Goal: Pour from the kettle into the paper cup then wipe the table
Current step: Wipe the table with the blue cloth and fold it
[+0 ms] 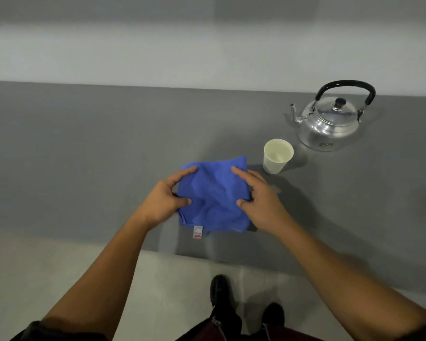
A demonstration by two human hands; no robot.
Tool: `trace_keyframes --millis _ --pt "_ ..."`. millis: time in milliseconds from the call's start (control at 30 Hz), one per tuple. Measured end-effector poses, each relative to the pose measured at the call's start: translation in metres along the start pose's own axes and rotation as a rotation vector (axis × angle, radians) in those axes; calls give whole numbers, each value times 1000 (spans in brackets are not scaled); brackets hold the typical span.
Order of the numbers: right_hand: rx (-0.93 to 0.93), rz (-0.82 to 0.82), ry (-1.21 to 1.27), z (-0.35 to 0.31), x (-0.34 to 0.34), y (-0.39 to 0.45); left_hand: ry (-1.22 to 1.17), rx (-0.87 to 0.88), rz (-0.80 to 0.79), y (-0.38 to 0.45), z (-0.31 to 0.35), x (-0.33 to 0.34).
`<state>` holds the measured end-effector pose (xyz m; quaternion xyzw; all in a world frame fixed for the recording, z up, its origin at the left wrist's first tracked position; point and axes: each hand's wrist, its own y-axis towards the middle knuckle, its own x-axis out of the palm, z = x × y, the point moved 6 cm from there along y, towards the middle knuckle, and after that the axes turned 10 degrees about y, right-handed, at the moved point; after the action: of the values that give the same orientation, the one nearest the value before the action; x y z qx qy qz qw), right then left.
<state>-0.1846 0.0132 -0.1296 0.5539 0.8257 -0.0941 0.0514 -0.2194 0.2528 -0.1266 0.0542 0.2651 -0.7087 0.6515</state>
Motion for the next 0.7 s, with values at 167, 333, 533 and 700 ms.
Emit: trace_keyframes --millis 167,333,533,700 --pt "85 -133 -76 -3 51 34 253 -39 35 14 -28 -55" --pt "177 -178 -172 9 85 60 417 -69 14 29 -57 -89" --pt "228 -153 -367 23 103 76 618 -43 -99 48 -75 -93" --pt "338 -188 -498 38 98 82 819 -30 -119 57 -81 -92"
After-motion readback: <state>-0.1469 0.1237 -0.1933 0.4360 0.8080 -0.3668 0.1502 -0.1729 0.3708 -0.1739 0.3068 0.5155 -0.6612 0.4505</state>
